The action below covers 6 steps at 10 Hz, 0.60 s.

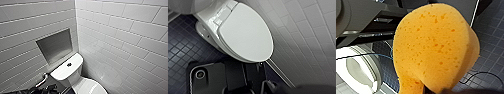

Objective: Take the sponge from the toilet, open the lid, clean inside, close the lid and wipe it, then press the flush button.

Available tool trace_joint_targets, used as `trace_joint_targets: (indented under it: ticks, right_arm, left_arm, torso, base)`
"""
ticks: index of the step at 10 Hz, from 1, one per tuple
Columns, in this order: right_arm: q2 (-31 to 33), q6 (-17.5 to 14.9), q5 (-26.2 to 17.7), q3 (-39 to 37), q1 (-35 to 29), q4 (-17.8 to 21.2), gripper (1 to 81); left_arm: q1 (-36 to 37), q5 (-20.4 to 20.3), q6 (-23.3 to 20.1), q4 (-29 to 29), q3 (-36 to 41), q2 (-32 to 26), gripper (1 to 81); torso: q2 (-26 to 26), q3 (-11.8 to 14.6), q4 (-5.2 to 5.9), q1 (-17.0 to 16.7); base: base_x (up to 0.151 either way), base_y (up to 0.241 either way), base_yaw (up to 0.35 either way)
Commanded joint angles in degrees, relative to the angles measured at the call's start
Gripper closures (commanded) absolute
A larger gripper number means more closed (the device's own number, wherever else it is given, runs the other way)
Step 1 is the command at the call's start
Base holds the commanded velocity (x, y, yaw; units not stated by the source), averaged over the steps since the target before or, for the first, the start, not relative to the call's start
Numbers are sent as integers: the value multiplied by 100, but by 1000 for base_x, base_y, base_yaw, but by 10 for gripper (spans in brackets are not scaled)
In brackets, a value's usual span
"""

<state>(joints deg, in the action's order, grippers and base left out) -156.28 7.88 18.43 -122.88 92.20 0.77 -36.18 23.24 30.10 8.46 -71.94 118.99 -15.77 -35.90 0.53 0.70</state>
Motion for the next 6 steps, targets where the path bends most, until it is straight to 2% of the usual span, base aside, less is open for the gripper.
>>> trace_joint_targets:
  ticks: [1,2,4,6]
  right_arm:
    - [-71,-40,-375,-233,32,-104,811]
    - [-212,-40,-384,-471,15,-112,811]
    - [-502,-40,-419,-893,-3,-121,811]
    - [-521,-40,-428,-929,-3,-121,811]
  left_arm:
    - [-3342,-2443,-22,2087,299,-776,811]
    - [-3808,-2692,-83,2256,-144,-377,811]
    - [-4418,-2867,-109,2414,-1455,656,811]
    - [-4797,-3114,-101,2424,-2445,1406,811]
  torso:
    - [0,0,0,0]
    - [0,0,0,0]
    - [-2,2,0,-4]
    - [-4,2,0,-9]
  base:
    - [0,0,0]
    - [0,0,0]
    - [0,0,0]
    - [0,0,0]
